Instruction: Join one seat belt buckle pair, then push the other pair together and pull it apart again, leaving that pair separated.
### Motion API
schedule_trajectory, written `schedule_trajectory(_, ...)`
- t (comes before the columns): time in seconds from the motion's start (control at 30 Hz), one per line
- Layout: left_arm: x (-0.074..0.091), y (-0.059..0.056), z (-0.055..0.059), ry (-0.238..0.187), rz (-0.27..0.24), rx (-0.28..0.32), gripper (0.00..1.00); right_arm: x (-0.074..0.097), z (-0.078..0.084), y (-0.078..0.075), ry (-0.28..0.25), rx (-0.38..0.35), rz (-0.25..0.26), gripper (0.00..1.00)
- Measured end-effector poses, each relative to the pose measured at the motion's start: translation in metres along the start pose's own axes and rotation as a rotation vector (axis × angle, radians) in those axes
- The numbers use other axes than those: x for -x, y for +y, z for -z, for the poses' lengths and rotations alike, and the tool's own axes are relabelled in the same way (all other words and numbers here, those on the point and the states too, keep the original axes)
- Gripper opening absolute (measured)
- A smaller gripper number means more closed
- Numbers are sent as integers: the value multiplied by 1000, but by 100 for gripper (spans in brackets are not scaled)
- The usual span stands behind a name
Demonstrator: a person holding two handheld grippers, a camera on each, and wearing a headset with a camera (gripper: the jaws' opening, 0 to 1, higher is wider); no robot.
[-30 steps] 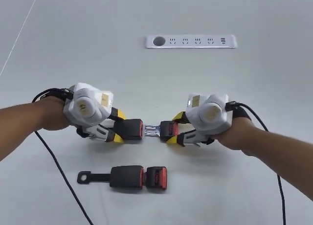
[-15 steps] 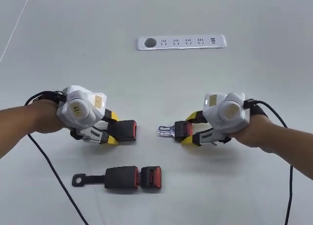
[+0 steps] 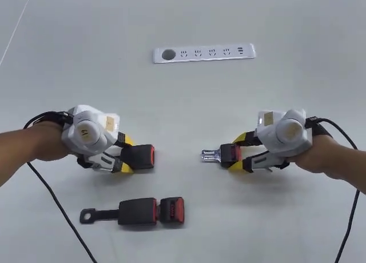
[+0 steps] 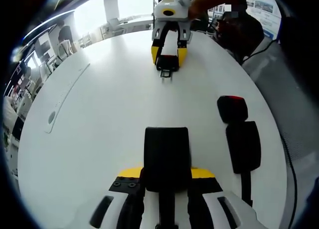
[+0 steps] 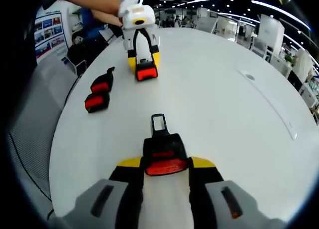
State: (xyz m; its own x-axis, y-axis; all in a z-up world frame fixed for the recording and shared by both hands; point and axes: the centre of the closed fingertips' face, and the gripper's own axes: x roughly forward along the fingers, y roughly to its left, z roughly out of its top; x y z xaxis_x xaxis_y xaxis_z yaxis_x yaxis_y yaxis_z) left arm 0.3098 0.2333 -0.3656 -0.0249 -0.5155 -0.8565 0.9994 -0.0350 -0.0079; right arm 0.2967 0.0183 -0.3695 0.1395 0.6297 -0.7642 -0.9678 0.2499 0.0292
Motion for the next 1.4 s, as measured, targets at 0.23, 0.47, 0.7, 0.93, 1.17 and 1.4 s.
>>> schedule_trajectory(0.23,0,0,0,11,1,-1,34,11,9,1,13,30,7,37)
schedule_trajectory(0.47,-1,-1,-2,18,-13,70,38,13,14,-9,12,-28,76,55)
schedule_trajectory(0.7,12,-5,-29,-103,-42,242,66,26,-10,-21,-111,-122,229,73)
schedule_trajectory(0.93,44,12,-50,-263,-178,415,76,40,-12,-27,-159,-249,405,83)
schedule_trajectory(1.17,70,10,-55,-381,-346,502,81,55,-24,-16,-238,-345,518,91)
schedule_trajectory(1.4,83,-11,-40,-425,-494,627,89,67,-30,3,-255,-373,586,94)
